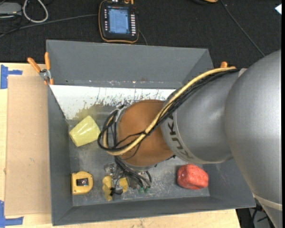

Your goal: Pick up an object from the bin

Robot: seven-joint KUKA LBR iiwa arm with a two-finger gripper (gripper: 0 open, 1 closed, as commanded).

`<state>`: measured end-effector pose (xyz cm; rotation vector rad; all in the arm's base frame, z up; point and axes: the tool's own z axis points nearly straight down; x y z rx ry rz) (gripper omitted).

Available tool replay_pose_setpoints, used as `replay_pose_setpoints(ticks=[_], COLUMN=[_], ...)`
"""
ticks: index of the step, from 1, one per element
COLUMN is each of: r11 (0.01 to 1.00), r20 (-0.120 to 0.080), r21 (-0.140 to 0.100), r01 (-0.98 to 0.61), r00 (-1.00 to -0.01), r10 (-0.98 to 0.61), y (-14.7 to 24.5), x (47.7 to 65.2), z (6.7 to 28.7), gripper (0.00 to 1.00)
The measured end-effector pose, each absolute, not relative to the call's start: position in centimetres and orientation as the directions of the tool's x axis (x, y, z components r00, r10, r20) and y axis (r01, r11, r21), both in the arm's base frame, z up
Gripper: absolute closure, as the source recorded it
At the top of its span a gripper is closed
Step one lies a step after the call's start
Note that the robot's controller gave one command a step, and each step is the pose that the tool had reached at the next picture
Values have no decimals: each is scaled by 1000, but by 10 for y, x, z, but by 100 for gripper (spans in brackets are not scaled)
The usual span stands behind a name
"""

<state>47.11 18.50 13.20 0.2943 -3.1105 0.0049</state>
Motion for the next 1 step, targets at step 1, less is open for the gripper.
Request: replay_pose_setpoints(ticks=[1], r11=[982], r20=[10], r21=[0], r01=[-187], r00=[-982], r10=[-187], y=[186], x=[473], z=[162], gripper=[100])
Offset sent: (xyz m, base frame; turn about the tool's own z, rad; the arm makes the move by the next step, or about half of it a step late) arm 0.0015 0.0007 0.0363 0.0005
